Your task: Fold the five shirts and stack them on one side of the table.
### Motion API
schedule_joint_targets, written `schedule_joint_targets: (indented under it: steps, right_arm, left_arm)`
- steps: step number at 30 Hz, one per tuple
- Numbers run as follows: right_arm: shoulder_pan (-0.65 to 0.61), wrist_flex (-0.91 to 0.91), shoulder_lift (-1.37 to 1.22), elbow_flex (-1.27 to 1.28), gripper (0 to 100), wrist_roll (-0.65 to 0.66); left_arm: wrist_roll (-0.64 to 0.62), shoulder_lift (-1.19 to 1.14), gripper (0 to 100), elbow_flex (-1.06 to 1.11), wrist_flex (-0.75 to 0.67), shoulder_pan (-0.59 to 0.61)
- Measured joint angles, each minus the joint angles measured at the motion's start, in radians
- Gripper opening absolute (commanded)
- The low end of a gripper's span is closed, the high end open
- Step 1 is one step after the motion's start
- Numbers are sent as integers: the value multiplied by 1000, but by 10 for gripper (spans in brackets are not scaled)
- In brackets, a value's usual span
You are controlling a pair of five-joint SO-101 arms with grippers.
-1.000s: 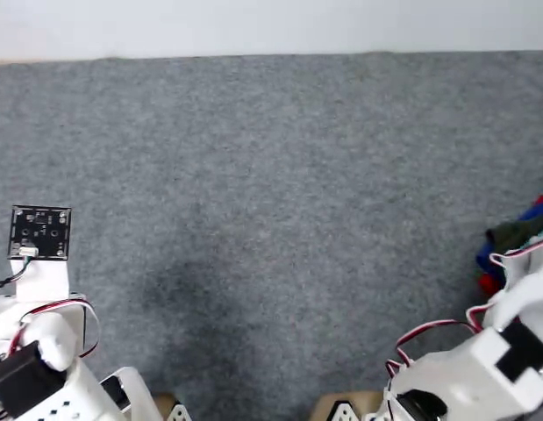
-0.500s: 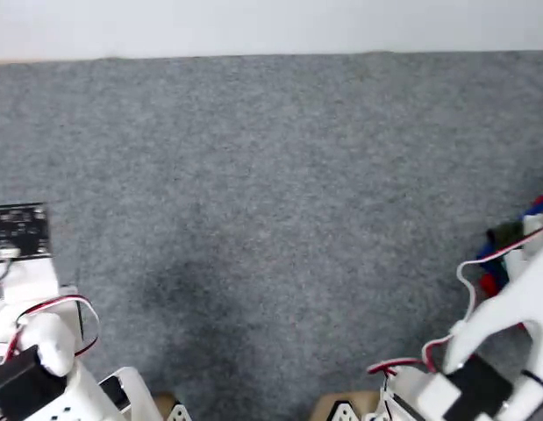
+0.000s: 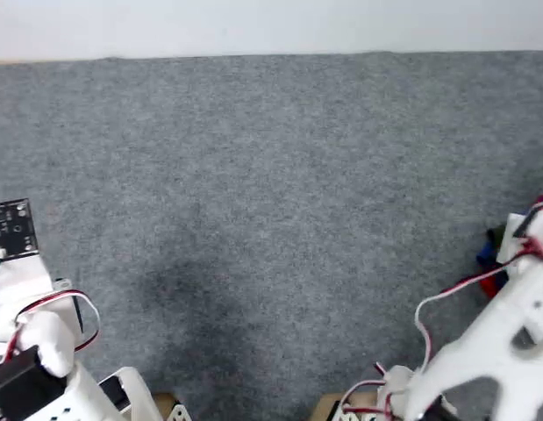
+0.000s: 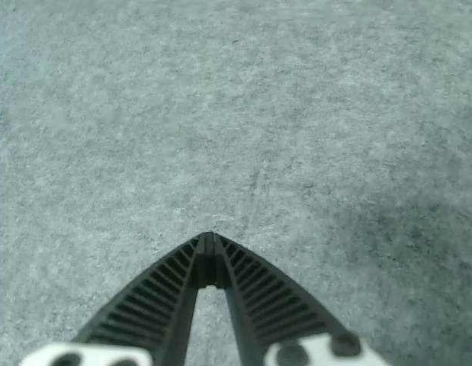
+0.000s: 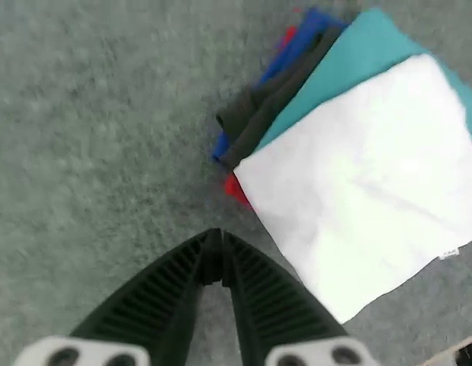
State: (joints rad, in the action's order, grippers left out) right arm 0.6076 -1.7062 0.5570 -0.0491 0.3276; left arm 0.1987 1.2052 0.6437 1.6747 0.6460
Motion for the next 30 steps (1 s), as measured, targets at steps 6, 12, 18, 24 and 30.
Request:
schedule_joint_targets:
  steps: [6,12,18,24,30]
  right_arm:
    - [-106,-28,152,75,9,-112]
    - [-184,12,396,374,8,-155]
    - [-267,198,795,738,9,-155]
    - [-331,269,1160,1102,9,-155]
    - [-370,298,1240,1258,9,-189]
  left_arm:
    - [0,0,2,0,3,-186]
    - [-38,0,2,0,2,-368]
    - [-245,0,2,5,-40,-425]
    - [-350,-2,2,132,-106,-454]
    - [-377,2,2,262,-235,-456]
